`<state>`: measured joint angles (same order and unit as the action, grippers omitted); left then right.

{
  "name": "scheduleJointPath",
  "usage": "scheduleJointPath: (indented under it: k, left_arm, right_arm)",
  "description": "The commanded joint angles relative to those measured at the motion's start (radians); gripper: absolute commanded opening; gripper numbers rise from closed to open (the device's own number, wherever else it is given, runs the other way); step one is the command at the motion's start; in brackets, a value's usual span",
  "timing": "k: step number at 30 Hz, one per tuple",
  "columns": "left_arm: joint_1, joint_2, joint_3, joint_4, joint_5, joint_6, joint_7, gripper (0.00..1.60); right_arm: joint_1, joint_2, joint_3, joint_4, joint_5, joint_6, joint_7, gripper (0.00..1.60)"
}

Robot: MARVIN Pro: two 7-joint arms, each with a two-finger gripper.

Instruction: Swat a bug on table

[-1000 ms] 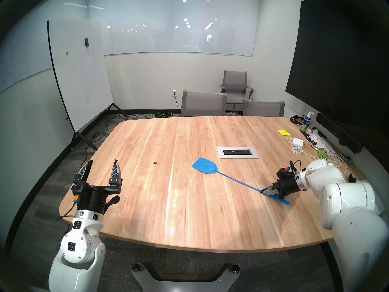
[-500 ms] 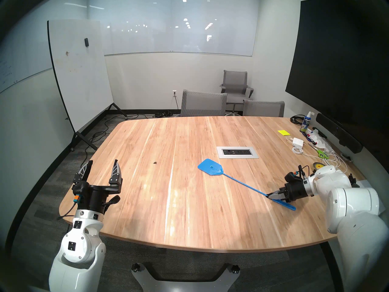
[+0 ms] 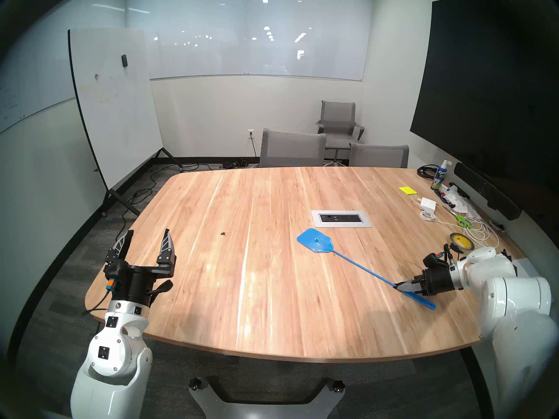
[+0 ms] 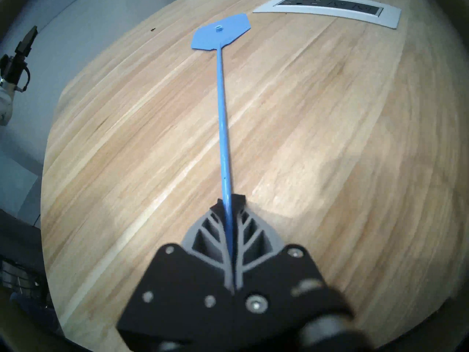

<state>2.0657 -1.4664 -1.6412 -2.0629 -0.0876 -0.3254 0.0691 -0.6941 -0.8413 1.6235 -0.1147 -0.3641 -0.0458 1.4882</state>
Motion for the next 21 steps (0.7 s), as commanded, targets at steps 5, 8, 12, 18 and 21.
scheduleJointPath:
  k: [5,8,12,18,21]
  left_arm:
    - [-0.002,0.000,0.001,-0.016,0.001,-0.005,-0.001,1.60]
    - [-0.003,0.000,0.001,-0.015,0.001,-0.005,-0.001,1.60]
    - [-0.004,0.000,0.001,-0.014,0.001,-0.005,-0.001,1.60]
    - [-0.004,0.000,0.001,-0.014,0.001,-0.006,-0.001,1.60]
    - [-0.005,0.000,0.001,-0.014,0.001,-0.006,-0.001,1.60]
  right_arm:
    - [-0.098,0.121,0.009,0.007,0.010,0.035,-0.005,0.00]
    - [-0.113,0.124,0.013,0.007,0.016,0.041,-0.005,0.00]
    - [-0.132,0.149,0.020,0.007,0.031,0.052,-0.005,0.00]
    - [-0.159,0.170,0.034,0.006,0.053,0.070,-0.005,0.00]
    - [-0.182,0.178,0.039,0.006,0.064,0.086,-0.005,0.00]
